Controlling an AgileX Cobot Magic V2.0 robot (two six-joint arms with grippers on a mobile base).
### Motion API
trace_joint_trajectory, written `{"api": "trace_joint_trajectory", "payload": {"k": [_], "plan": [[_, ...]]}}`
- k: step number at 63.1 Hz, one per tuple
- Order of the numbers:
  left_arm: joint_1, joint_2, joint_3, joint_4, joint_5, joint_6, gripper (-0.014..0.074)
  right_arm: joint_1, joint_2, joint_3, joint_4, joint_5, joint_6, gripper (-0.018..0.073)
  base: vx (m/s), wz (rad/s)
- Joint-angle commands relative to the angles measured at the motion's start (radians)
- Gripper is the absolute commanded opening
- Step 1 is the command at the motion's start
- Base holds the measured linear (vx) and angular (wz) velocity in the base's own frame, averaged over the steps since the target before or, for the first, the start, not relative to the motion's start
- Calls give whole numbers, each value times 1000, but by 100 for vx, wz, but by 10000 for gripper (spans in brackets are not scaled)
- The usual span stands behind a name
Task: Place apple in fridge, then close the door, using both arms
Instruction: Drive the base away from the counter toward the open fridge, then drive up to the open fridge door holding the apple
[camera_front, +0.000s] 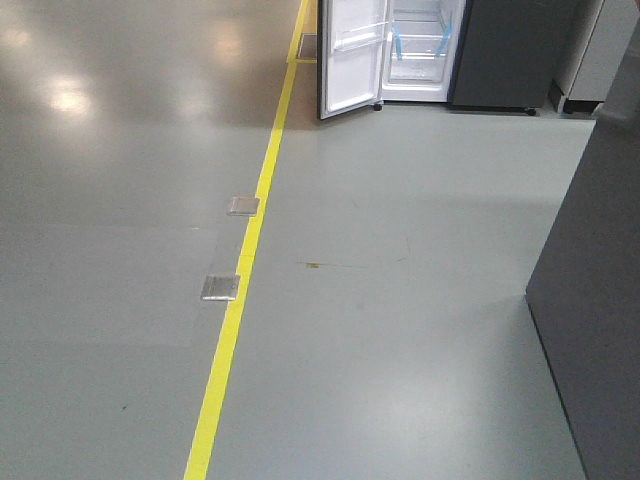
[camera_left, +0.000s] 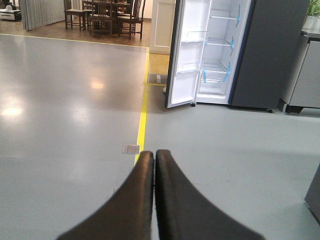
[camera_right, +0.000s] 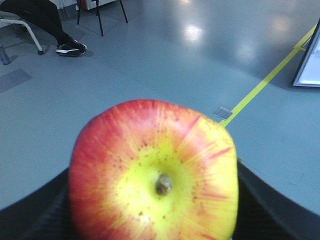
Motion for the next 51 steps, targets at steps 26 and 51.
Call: {"api": "trace_joint_trajectory", "payload": {"k": [26,51], "plan": [[-4,-15,20,-10,-72,-8,-6,0,-2,-19,33,-17,-1,-3,29,-4],[-4,-15,20,-10,-72,-8,-6,0,-2,-19,33,-17,-1,-3,31,-9]]}}
